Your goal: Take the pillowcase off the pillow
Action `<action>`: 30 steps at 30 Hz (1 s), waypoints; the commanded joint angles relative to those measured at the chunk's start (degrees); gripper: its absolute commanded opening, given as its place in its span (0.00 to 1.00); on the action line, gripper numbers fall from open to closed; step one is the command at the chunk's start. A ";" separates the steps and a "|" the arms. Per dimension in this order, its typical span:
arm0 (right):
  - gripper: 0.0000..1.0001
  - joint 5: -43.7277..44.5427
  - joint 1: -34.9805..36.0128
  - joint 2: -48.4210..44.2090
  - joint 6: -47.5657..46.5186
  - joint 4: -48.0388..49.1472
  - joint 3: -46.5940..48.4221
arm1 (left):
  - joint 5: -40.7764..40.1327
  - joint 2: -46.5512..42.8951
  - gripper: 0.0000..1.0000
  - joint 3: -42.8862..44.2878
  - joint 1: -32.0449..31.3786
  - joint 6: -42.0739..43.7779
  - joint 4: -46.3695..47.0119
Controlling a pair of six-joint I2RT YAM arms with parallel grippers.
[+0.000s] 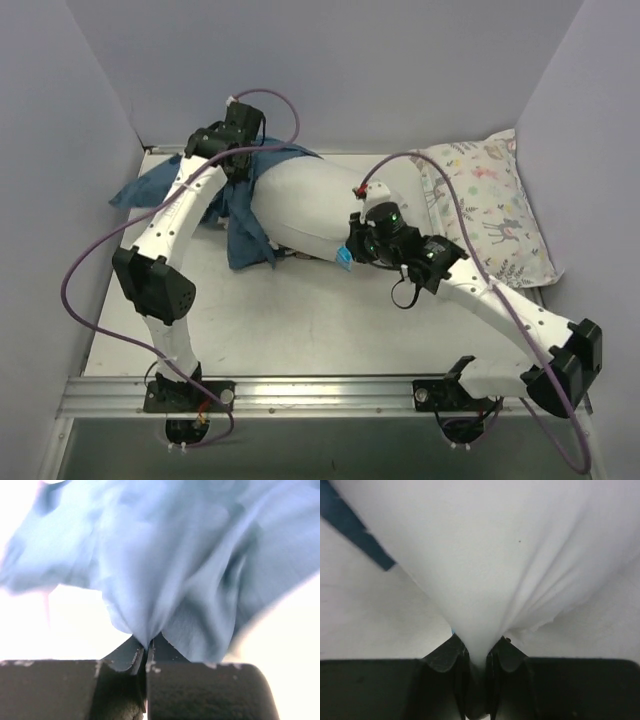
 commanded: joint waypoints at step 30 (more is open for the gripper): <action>0.27 -25.57 -31.44 24.29 21.49 10.74 -1.28 | 9.40 -5.60 0.95 -5.99 -6.54 -0.28 23.62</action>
